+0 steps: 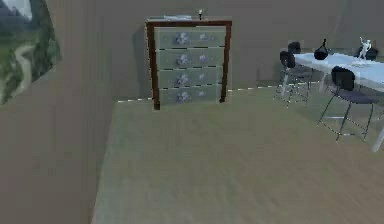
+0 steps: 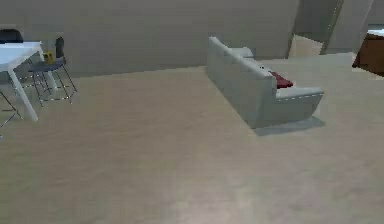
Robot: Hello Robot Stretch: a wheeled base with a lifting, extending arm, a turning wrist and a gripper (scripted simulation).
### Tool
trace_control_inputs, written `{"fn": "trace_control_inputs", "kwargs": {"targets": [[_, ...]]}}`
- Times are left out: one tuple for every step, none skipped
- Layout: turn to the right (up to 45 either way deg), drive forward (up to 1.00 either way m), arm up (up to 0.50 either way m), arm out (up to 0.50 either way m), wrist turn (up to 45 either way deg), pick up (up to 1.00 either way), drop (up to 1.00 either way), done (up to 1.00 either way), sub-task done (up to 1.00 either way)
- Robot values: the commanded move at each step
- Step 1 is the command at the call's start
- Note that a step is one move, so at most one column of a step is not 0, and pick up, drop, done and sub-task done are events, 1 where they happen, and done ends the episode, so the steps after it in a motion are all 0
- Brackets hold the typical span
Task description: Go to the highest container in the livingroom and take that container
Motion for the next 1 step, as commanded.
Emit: {"fn": "trace_control_inputs", "kwargs": {"targets": [[15.0,0.0,0.0,0.0,0.0,0.0,0.0,0.0,0.0]]}}
